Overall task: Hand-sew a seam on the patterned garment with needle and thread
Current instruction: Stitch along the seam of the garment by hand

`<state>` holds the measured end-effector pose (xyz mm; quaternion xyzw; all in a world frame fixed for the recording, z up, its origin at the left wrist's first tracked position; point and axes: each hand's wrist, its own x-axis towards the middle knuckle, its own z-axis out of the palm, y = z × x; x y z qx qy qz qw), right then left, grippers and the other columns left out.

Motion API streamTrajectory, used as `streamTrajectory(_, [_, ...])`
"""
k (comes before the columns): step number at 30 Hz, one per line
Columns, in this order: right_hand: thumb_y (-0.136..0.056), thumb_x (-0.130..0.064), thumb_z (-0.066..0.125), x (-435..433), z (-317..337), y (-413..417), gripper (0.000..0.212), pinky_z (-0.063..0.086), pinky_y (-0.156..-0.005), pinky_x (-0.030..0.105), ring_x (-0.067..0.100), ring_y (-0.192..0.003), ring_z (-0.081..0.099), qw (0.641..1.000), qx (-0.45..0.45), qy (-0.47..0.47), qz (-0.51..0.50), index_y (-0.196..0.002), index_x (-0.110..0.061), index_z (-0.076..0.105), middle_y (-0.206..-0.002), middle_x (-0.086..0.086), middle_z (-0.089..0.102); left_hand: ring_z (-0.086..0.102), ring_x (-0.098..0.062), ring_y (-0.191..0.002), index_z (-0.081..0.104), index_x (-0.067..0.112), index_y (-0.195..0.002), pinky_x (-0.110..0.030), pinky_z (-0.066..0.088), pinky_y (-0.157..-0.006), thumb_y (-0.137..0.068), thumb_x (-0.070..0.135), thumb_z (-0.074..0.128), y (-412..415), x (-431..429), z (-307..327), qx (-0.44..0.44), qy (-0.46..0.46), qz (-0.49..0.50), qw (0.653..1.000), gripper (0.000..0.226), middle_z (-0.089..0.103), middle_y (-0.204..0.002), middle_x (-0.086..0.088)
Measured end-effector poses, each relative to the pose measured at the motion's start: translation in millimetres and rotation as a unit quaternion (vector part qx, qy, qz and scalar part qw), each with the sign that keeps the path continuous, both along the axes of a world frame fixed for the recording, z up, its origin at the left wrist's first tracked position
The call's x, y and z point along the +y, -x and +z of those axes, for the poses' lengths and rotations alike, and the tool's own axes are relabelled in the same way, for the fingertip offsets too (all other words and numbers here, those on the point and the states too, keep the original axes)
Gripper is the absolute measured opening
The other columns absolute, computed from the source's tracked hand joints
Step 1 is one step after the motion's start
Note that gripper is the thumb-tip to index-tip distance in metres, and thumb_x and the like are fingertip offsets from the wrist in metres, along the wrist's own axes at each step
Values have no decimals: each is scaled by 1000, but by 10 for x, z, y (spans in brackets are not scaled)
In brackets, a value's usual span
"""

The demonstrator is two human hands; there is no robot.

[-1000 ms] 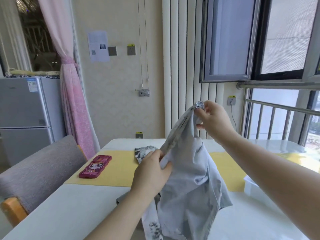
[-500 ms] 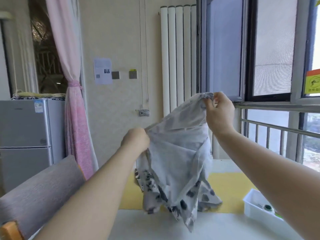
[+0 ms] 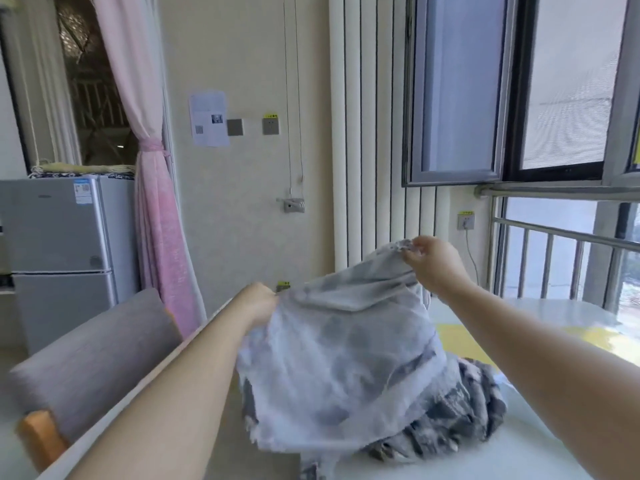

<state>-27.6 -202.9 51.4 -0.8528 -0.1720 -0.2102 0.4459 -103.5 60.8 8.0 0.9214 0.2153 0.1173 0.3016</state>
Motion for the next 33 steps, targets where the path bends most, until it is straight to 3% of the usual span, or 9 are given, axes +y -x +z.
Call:
streamTrajectory(2, [-94,-19,54,48,-37,-21,25,37,-67,22,29,-95,58,999,-28,-21,-6,-109,0,63,-106,18,65,63,-37,-98,66,-8,-99,-34,44,-72,-97,17,47,13,-67,90,-4,-101,32,994,31,66,-103,-26])
streamTrajectory(4, [-95,-16,52,114,-12,-6,20,35,-55,11,24,-76,53,990,-101,-97,-11,-96,1,62,-92,17,63,59,-40,-103,64,-6,-102,-37,43,-79,-96,4,40,41,-133,244,-153,-152,97,972,26,64,-109,-26])
streamTrajectory(7, [-93,-8,52,199,73,80,9,36,-59,11,15,-69,44,941,-276,-195,-20,-86,-6,57,-84,4,53,55,-32,-106,64,-6,-101,-18,37,-86,-92,-6,41,169,-272,454,-530,-182,114,820,24,65,-109,-17])
streamTrajectory(9, [-91,-4,52,206,48,60,6,38,-63,14,10,-71,44,930,-324,-175,-17,-89,-6,58,-88,1,51,56,-24,-104,66,-4,-101,-8,32,-92,-86,-9,47,203,-253,429,-594,-186,74,779,25,64,-108,-8])
streamTrajectory(13, [-92,-10,54,145,-350,-130,17,32,-57,15,19,-69,45,971,-214,-104,-15,-76,-10,51,-77,6,52,63,-33,-94,71,6,-98,-32,47,-81,-85,1,54,113,26,-245,-354,-132,69,923,22,70,-100,-12])
streamTrajectory(16, [-91,-17,57,161,-650,-188,20,31,-57,31,27,-69,50,993,-115,-32,-9,-75,-5,55,-70,8,55,64,-32,-97,72,17,-98,-36,50,-84,-86,12,55,172,34,-729,-198,-83,76,974,22,72,-95,-11])
streamTrajectory(20, [-90,-19,60,221,-740,-120,16,32,-55,31,25,-71,51,998,-62,-14,6,-76,-11,56,-72,7,58,46,-30,-115,70,26,-101,-34,39,-90,-90,20,48,265,-13,-928,-127,-78,148,978,25,68,-105,-6])
streamTrajectory(25, [-90,-22,59,205,-642,-134,22,34,-55,28,21,-71,51,999,-27,-10,25,-74,-6,58,-73,8,60,47,-26,-77,52,12,-80,-33,28,-60,-94,12,41,213,-18,-733,-238,72,142,958,18,56,-80,-11])
streamTrajectory(33, [-87,-26,62,36,-499,-238,33,51,-62,42,21,-66,55,979,-12,-184,87,-84,7,59,-75,25,63,43,-6,-83,55,3,-103,-19,28,-70,-99,8,42,252,-2,-740,-428,-119,21,896,15,54,-97,-7])
